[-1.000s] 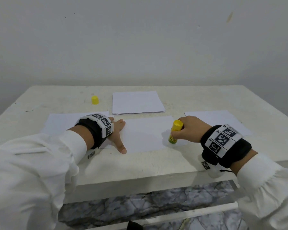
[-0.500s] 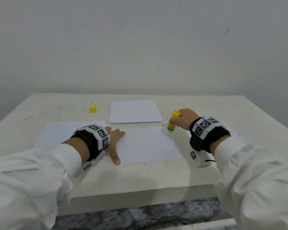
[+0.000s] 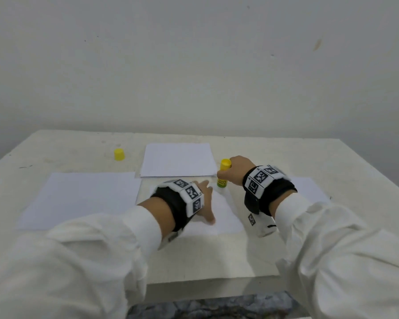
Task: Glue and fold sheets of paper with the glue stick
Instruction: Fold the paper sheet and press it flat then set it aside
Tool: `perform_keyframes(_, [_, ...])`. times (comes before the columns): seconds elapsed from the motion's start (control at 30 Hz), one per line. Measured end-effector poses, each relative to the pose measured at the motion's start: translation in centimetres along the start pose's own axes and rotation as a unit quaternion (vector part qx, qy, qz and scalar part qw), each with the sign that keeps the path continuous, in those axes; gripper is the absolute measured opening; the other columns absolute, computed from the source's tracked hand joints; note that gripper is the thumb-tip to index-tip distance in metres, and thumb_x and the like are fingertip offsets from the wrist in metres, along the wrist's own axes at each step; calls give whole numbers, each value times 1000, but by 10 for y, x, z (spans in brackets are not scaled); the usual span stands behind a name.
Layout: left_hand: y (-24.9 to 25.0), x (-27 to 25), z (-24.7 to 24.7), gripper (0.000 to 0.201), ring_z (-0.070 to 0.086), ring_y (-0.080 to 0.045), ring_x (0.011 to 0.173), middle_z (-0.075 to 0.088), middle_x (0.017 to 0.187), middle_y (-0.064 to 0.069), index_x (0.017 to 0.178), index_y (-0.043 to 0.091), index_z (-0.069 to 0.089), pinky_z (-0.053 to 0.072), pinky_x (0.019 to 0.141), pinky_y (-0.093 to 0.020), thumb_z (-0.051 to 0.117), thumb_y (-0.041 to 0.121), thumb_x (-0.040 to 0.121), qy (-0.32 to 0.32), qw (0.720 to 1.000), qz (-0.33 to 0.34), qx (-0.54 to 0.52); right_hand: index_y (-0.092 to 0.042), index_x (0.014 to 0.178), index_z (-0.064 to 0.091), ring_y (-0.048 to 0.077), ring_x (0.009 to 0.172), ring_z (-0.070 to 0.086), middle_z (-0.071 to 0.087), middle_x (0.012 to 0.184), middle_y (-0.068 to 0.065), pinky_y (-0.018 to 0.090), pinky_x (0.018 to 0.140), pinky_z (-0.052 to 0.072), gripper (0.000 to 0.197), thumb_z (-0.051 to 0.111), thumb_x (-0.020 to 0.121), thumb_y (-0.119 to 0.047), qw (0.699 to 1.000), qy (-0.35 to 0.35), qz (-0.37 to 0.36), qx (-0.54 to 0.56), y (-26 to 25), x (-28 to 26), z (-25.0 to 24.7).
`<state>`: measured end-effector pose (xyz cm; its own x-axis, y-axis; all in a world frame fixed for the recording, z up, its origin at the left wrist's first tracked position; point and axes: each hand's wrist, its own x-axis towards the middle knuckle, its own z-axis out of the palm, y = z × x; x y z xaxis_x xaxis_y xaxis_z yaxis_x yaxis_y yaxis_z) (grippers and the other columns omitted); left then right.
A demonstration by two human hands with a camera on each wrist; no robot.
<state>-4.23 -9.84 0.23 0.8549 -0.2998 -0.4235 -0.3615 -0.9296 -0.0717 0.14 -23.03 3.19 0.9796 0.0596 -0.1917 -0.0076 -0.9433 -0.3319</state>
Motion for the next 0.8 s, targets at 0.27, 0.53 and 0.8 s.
perform_keyframes(0.27, [6, 21, 2, 92, 37, -29, 136, 29, 154, -9, 149, 13, 26, 34, 110, -45, 60, 62, 80, -46, 998, -24, 36, -14, 64, 39, 14, 57, 37, 39, 66, 0, 26, 51, 28, 36, 61, 83, -34, 998, -25, -49, -9, 7, -6, -4])
perform_keyframes(0.53, [9, 25, 0, 86, 44, -28, 130, 40, 147, -10, 144, 12, 37, 37, 107, -41, 63, 62, 78, -41, 998, -28, 45, -13, 65, 43, 15, 59, 40, 43, 64, 0, 26, 55, 32, 29, 62, 82, -27, 992, -52, -111, 18, 29, -49, -1])
perform_keyframes(0.8, [11, 22, -1, 80, 48, -28, 125, 48, 139, -11, 141, 9, 40, 40, 101, -37, 61, 59, 82, -38, 998, -19, 47, -13, 66, 47, 13, 59, 43, 47, 66, -2, 25, 55, 34, 26, 64, 81, -26, 990, -84, -108, 28, 37, -79, -1])
